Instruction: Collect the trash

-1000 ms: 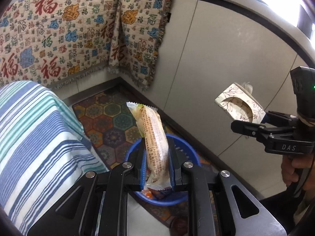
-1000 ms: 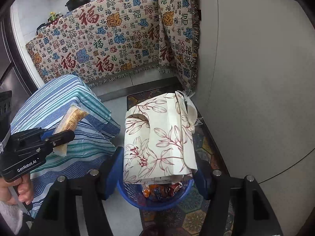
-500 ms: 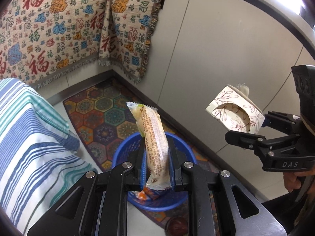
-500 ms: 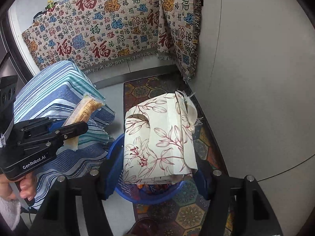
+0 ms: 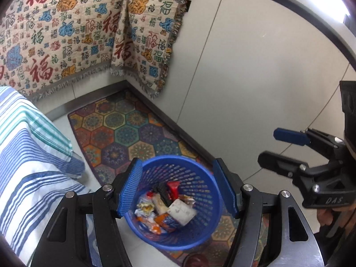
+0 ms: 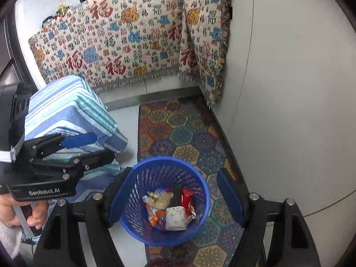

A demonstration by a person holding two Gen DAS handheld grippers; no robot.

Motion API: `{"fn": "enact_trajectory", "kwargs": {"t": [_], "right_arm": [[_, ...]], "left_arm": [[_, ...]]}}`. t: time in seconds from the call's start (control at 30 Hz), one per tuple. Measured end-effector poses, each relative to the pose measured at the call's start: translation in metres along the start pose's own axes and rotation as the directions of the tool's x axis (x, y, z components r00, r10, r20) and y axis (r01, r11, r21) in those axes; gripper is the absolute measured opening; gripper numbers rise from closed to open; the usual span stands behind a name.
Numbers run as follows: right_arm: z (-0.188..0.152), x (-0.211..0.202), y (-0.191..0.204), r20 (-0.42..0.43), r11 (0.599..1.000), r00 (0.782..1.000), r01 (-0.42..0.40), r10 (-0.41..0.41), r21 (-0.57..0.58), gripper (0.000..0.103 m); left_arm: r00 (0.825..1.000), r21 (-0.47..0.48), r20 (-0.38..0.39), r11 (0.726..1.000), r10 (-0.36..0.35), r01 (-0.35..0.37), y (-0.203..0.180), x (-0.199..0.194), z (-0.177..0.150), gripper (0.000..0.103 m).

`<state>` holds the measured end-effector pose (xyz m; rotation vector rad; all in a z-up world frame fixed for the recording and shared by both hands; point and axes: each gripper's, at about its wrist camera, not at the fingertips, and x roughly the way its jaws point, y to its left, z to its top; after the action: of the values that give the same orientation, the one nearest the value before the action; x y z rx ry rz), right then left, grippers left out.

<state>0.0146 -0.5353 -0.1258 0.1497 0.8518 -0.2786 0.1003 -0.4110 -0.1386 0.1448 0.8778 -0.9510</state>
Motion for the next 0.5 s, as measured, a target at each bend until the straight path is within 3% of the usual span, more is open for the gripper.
{"fn": "enact_trajectory", "kwargs": {"t": [0.07,0.17,0.2,0.3,0.37,0.4,0.5], "right_arm": [[0.003,-0.007,0.002,0.032,1.000,0.999,0.005,-0.005,0.003,0.077],[0.003,-0.022,0.011,0.069,1.000,0.997,0.026,-0.026,0.009,0.082],[-0.001,-0.028,0.015,0.070,0.999,0.997,0.037,-0.038,0.016,0.088],[-0.009,-0.044,0.029,0.023,0.994,0.994,0.104,-0.105,0.045,0.091],[-0.021,-0.061,0.037,0.010,0.990,0.992,0.123,-0.124,0.074,0.093],[-0.027,-0.068,0.038,-0.003,0.987,0.991,0.135,-0.135,0.088,0.101],[-0.046,-0.097,0.052,0.004,0.974,0.981,0.193,-0.195,0.121,0.103]], "left_arm": [[1.000,-0.001,0.005,1.000,0.002,-0.002,-0.001,-0.009,-0.001,0.070],[0.999,-0.012,0.006,0.999,0.037,-0.037,-0.006,-0.031,-0.004,0.083],[0.999,-0.013,0.005,0.998,0.054,-0.054,-0.009,-0.040,-0.006,0.090],[0.988,0.018,0.028,0.988,0.151,-0.152,-0.024,-0.070,-0.016,0.100],[0.978,0.044,0.059,0.978,0.201,-0.203,-0.034,-0.089,-0.024,0.103],[0.973,0.053,0.058,0.973,0.224,-0.227,-0.039,-0.096,-0.027,0.103],[0.966,0.079,0.033,0.963,0.257,-0.259,-0.049,-0.110,-0.034,0.103]]}}
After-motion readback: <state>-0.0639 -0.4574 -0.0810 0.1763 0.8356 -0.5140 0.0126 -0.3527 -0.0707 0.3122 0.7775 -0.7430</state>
